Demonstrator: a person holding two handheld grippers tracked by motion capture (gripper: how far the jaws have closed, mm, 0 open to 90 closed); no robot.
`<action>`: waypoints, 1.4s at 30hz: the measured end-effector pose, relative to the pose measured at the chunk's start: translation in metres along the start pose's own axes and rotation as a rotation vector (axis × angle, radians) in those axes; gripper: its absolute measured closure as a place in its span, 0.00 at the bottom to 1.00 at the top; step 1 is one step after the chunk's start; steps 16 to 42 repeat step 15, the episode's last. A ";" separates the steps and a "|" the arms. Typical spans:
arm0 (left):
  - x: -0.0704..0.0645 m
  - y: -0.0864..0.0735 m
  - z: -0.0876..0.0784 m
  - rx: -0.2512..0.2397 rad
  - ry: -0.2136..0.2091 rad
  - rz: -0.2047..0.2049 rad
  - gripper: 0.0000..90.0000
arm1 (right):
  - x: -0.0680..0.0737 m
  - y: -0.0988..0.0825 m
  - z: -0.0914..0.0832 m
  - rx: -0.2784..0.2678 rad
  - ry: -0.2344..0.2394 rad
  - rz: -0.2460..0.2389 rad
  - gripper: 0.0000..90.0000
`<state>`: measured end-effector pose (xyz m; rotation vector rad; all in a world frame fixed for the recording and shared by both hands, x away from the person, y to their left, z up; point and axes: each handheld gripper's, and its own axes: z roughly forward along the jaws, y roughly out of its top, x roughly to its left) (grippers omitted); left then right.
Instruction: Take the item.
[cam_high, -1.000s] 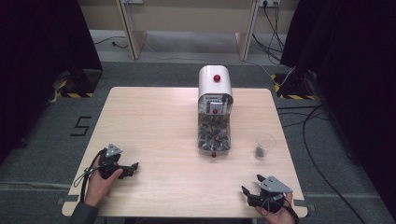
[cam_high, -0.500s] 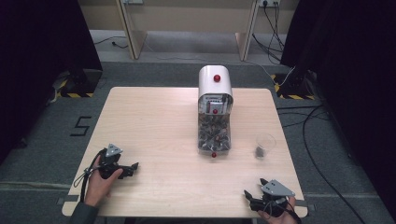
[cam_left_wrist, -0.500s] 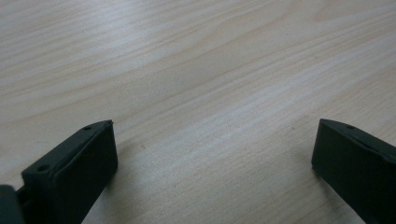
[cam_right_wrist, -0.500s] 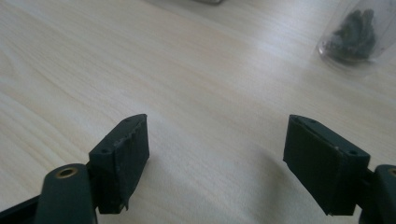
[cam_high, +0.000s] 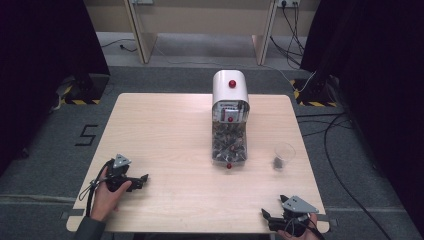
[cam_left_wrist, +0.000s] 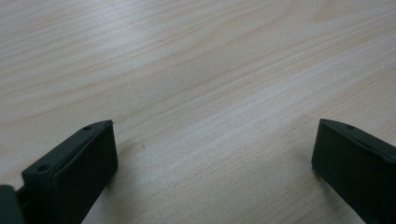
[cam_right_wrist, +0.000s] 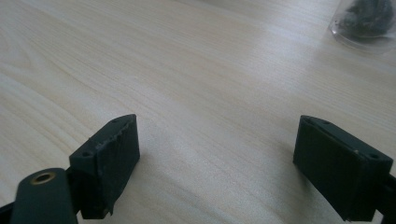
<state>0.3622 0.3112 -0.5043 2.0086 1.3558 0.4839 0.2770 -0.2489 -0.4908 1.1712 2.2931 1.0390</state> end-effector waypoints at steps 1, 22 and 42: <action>0.000 0.000 0.000 0.000 0.000 0.000 0.00 | 0.000 0.000 0.000 0.000 0.000 -0.001 0.17; 0.000 0.000 0.000 0.000 0.000 0.000 0.00 | -0.001 0.000 0.001 -0.006 0.007 -0.004 0.17; 0.000 0.000 0.000 0.000 0.000 0.000 0.00 | -0.001 0.000 0.001 -0.006 0.007 -0.004 0.17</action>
